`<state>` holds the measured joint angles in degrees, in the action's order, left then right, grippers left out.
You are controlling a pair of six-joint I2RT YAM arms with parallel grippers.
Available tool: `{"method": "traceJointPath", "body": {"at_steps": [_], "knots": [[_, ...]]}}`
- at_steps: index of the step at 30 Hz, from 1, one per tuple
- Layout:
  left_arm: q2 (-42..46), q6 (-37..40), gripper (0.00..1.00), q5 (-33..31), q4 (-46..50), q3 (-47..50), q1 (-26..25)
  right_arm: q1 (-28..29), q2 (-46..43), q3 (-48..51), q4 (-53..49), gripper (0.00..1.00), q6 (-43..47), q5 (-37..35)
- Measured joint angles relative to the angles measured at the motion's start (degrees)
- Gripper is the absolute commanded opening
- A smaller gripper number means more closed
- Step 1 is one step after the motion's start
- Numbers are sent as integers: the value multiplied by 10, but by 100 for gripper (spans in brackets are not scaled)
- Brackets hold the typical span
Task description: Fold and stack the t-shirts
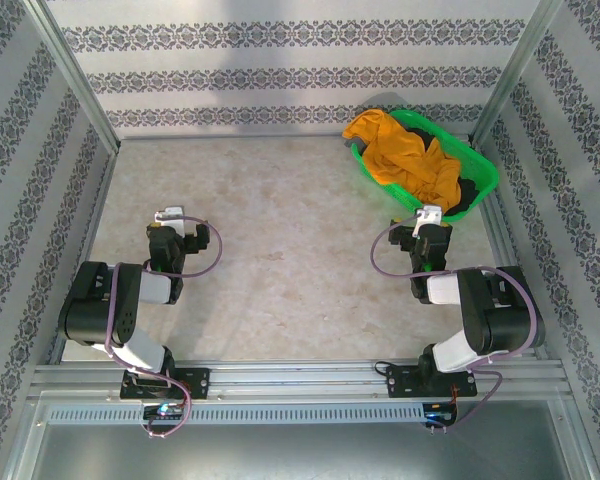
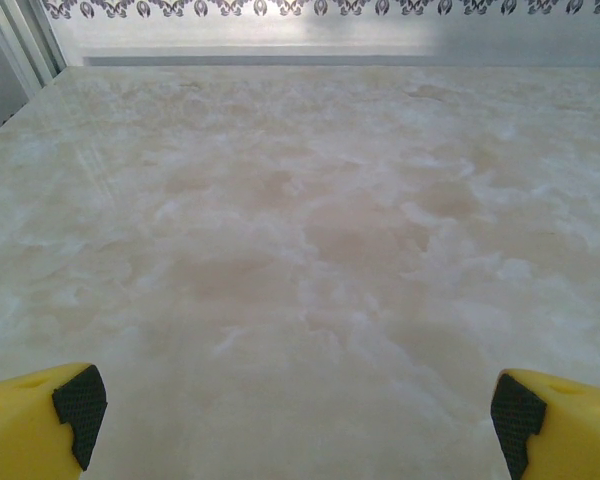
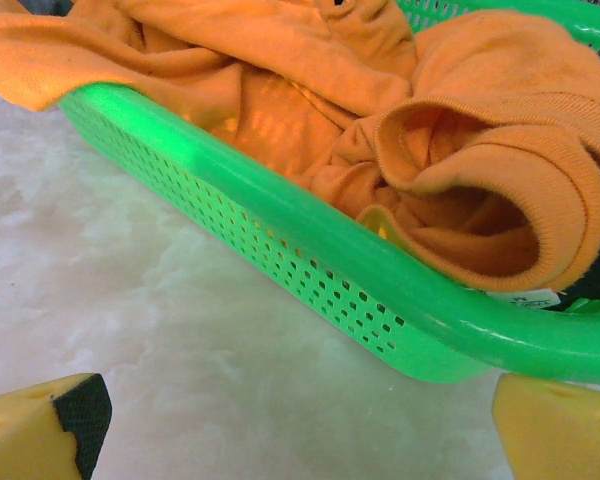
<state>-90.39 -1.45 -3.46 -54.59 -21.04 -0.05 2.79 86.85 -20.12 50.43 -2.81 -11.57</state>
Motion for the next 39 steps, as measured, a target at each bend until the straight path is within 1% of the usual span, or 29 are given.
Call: {"method": "traceJointPath", "body": {"at_steps": [20, 22, 24, 25, 27, 29, 30, 31, 32, 33, 34, 35, 36, 38, 39], "knots": [[0, 0, 100, 0, 2, 0, 0, 0, 0, 0, 0, 98, 0, 0], [0, 0, 100, -3, -10, 6, 0, 3, 0, 0, 5, 98, 1, -2], [17, 1, 100, -29, -14, 23, -11, 25, -18, 1, -7, 98, 14, -29], [36, 4, 100, -43, 2, 30, -19, 47, -42, 0, -27, 98, 26, -50], [116, 13, 100, -72, 59, 32, -48, 95, -110, -25, -105, 98, 35, -87], [199, 13, 100, -101, 111, 9, -71, 123, -167, -111, -225, 98, 8, -108], [231, 4, 100, -117, 143, -19, -79, 124, -181, -161, -267, 98, -7, -113], [255, -28, 100, -135, 201, -59, -84, 111, -185, -230, -340, 98, -47, -89], [271, -70, 100, -149, 283, -115, -85, 89, -180, -295, -388, 98, -91, -54], [276, -104, 100, -153, 332, -161, -82, 60, -172, -343, -412, 98, -129, -10], [281, -146, 100, -142, 365, -204, -72, 28, -165, -375, -417, 96, -161, 34], [283, -178, 100, -118, 380, -227, -58, 2, -158, -397, -430, 93, -190, 68], [283, -219, 100, -90, 395, -248, -35, -26, -145, -419, -449, 91, -221, 90], [259, -277, 100, -52, 440, -277, -2, -42, -101, -468, -529, 90, -258, 96], [239, -296, 100, -36, 462, -295, 4, -42, -73, -498, -565, 91, -268, 96]]}}
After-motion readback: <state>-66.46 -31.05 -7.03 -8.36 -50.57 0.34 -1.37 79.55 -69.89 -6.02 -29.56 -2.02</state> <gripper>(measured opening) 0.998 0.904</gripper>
